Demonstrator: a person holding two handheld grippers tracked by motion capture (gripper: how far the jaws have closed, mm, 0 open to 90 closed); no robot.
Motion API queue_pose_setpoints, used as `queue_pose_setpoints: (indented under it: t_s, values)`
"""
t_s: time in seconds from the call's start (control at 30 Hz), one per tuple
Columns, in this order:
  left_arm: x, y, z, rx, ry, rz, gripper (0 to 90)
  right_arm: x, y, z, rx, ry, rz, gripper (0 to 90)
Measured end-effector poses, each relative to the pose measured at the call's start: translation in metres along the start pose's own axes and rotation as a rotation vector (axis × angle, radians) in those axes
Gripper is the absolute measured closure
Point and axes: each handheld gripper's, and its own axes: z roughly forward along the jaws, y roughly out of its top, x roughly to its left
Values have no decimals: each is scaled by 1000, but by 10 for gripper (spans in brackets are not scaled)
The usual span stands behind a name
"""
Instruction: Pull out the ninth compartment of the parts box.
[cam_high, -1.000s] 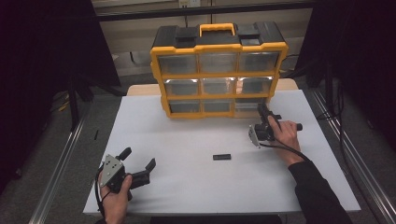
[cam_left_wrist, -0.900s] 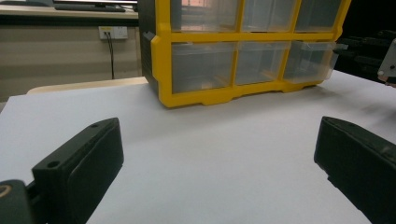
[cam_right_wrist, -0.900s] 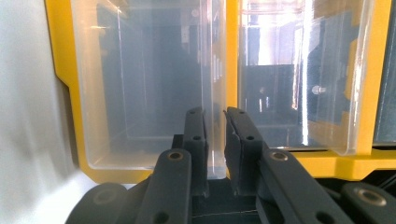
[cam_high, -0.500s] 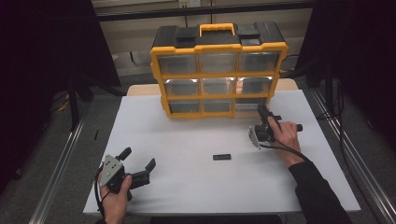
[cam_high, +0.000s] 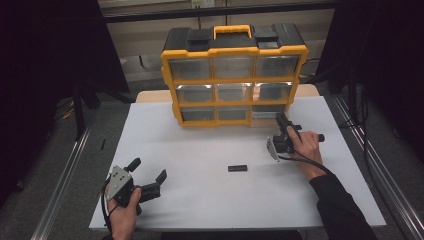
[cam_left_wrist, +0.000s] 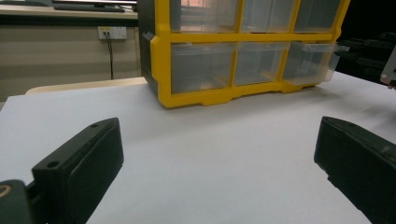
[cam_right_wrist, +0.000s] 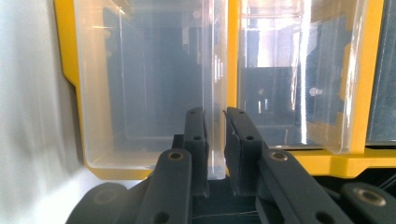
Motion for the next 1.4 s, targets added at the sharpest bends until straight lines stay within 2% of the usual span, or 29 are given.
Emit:
queue_pose_setpoints:
  t_s: [0.3, 0.6, 0.77, 0.93, 1.4]
  values:
    - [0, 0, 0, -5, 3, -3, 16, 0, 1, -2, 12, 10, 10, 806]
    - [1, 1, 0, -11, 2, -9, 15, -2, 0, -4, 4, 2, -3, 806]
    - [0, 0, 0, -9, 1, -10, 15, -1, 0, -5, 11, 8, 14, 806]
    - [1, 1, -1, -9, 1, -8, 15, -2, 1, -5, 5, 0, -1, 806]
    - [1, 1, -1, -4, 0, -4, 15, -2, 1, -7, 5, -3, -2, 806]
